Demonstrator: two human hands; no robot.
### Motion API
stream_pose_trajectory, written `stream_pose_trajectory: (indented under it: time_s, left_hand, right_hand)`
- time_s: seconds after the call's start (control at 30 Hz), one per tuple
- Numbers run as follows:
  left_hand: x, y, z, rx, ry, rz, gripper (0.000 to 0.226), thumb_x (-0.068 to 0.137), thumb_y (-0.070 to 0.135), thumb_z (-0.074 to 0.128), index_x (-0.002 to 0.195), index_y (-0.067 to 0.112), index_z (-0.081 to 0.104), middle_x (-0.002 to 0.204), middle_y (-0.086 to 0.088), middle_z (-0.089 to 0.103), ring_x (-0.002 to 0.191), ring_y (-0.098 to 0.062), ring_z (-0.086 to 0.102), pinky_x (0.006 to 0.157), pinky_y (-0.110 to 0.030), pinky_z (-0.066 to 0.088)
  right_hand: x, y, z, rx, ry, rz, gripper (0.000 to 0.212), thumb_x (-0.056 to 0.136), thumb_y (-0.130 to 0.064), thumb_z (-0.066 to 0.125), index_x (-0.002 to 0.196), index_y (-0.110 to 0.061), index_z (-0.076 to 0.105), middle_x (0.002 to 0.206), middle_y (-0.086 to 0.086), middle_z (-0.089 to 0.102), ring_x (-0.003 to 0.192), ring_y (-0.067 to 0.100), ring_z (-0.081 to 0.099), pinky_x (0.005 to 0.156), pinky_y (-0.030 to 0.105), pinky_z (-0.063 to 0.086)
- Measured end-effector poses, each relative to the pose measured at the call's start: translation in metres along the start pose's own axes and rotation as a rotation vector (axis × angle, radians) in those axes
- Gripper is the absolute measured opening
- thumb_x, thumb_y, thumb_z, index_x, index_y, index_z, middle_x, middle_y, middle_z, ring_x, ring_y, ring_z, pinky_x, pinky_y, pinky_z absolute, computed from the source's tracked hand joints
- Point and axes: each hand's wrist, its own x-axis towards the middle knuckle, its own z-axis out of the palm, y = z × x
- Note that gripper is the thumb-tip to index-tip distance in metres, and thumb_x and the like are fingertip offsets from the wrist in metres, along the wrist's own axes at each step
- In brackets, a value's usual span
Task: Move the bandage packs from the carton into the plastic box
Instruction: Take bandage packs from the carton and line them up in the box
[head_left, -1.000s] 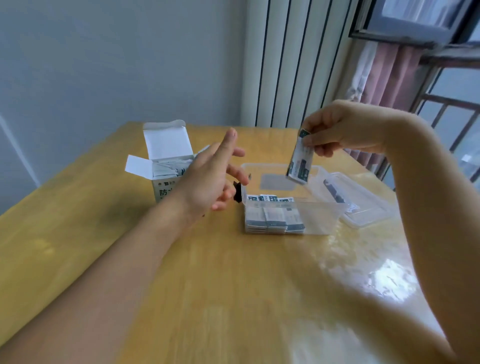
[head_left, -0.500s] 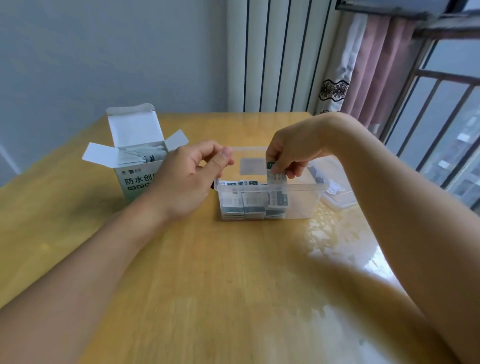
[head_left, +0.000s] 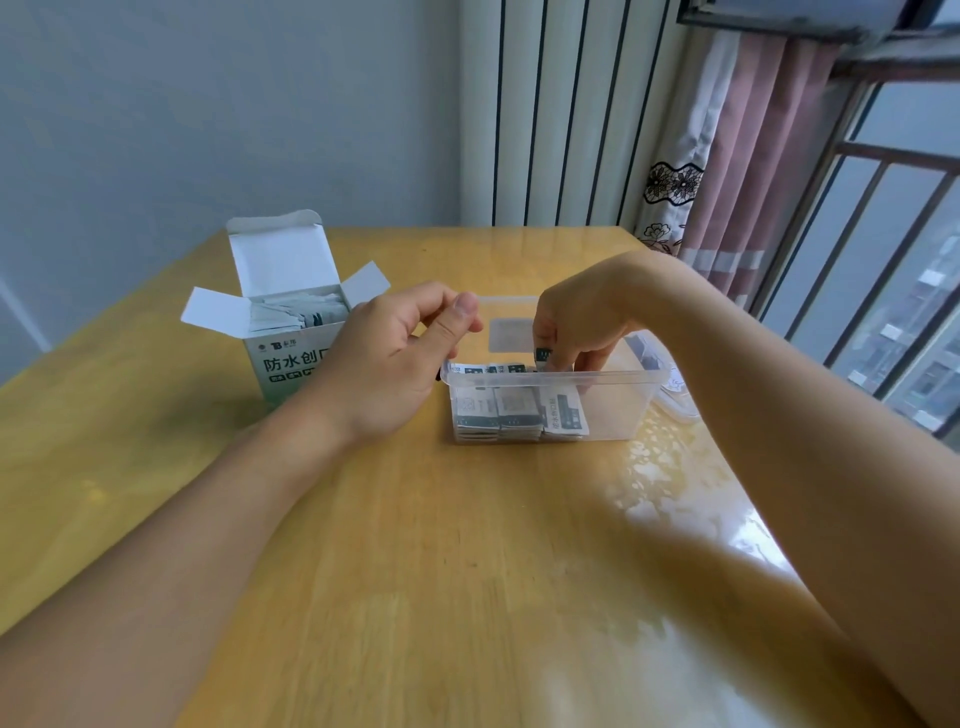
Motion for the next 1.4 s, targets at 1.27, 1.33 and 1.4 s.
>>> stream_pose_trajectory:
  time_s: [1.27, 1.33, 1.4]
  left_hand:
    - [0.017, -0.022, -0.088, 0.063, 0.632, 0.015, 0.014, 0.089, 0.03, 0.061, 0.076, 0.029, 0.063, 0.07, 0.01, 0.064, 0.067, -0.011, 0.057, 0.066, -0.026, 0.047]
    - [0.018, -0.035, -0.095, 0.088, 0.626, -0.053, 0.016, 0.092, 0.025, 0.061, 0.077, 0.028, 0.064, 0.072, 0.006, 0.066, 0.069, -0.015, 0.06, 0.066, -0.027, 0.047]
    - [0.018, -0.042, -0.098, 0.057, 0.645, -0.096, 0.018, 0.094, 0.021, 0.061, 0.076, 0.027, 0.063, 0.072, 0.004, 0.065, 0.066, -0.01, 0.057, 0.062, -0.022, 0.044]
  right_hand:
    - [-0.036, -0.109, -0.01, 0.294, 0.71, -0.707, 0.004, 0.085, -0.019, 0.079, 0.088, -0.016, 0.079, 0.073, -0.007, 0.073, 0.053, -0.003, 0.061, 0.053, 0.012, 0.048]
    - [-0.021, -0.129, -0.01, 0.186, 0.723, -0.653, 0.005, 0.082, -0.021, 0.081, 0.086, -0.018, 0.08, 0.077, -0.008, 0.074, 0.062, 0.0, 0.063, 0.058, 0.013, 0.05]
    - [-0.004, -0.147, -0.006, 0.054, 0.675, -0.564, 0.004, 0.079, -0.021, 0.081, 0.081, -0.019, 0.079, 0.078, -0.006, 0.074, 0.07, 0.008, 0.067, 0.066, 0.022, 0.055]
